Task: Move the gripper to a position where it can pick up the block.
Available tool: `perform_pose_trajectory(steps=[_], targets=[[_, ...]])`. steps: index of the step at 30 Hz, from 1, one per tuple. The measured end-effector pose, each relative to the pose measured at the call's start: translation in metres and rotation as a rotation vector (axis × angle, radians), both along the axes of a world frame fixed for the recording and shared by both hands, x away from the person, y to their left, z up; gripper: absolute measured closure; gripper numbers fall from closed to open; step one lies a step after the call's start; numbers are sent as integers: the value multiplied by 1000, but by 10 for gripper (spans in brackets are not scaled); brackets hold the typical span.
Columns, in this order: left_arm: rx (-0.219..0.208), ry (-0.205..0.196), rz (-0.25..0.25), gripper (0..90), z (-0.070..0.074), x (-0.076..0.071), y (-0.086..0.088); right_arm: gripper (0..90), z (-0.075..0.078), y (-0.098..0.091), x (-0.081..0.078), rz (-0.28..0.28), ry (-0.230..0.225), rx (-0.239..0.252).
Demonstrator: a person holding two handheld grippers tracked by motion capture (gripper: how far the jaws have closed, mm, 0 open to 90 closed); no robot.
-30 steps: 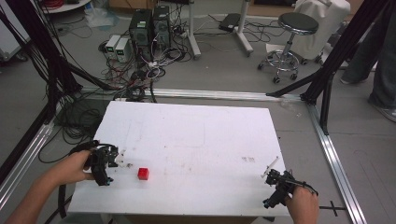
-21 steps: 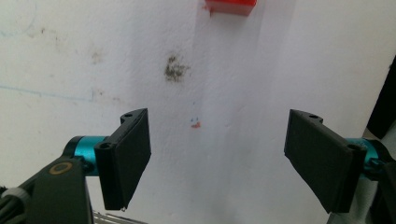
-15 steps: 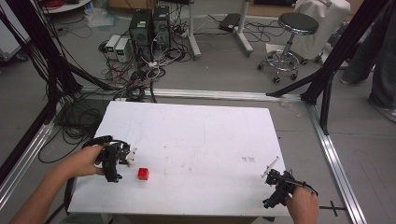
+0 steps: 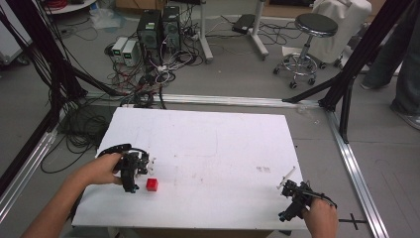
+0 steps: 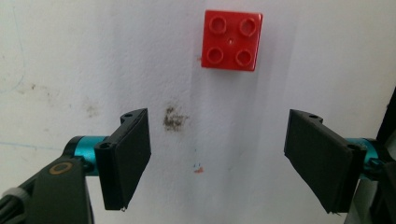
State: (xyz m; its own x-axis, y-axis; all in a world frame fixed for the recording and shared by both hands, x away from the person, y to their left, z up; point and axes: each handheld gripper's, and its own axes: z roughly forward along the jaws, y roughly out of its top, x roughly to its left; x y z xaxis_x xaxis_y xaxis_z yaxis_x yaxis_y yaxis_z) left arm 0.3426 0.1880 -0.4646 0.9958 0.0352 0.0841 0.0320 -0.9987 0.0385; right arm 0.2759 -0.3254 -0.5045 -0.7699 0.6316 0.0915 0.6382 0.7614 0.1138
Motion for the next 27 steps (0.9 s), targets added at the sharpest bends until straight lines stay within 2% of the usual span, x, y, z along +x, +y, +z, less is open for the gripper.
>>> perform_pose_trajectory(steps=[4, 8, 9, 12, 21, 26, 27], targets=[[1, 11, -8, 231, -2, 1, -4, 32, 0, 1, 0, 2, 0, 2], [-19, 9, -14, 231, -6, 2, -8, 33, 0, 1, 0, 0, -5, 10], [-23, 3, -21, 231, -7, 3, -9, 33, 0, 1, 0, 0, -5, 10], [-31, 17, -43, 232, -11, 2, -13, 33, -1, 0, 0, 0, -3, 10], [-8, 51, -105, 233, -24, 3, -23, 32, -1, 1, 1, 2, -1, 13], [-8, 72, -118, 234, -29, 4, -27, 32, -3, -1, 1, -1, 3, 14], [4, 69, -121, 234, -29, 5, -29, 33, -3, -1, 1, -2, 4, 13]])
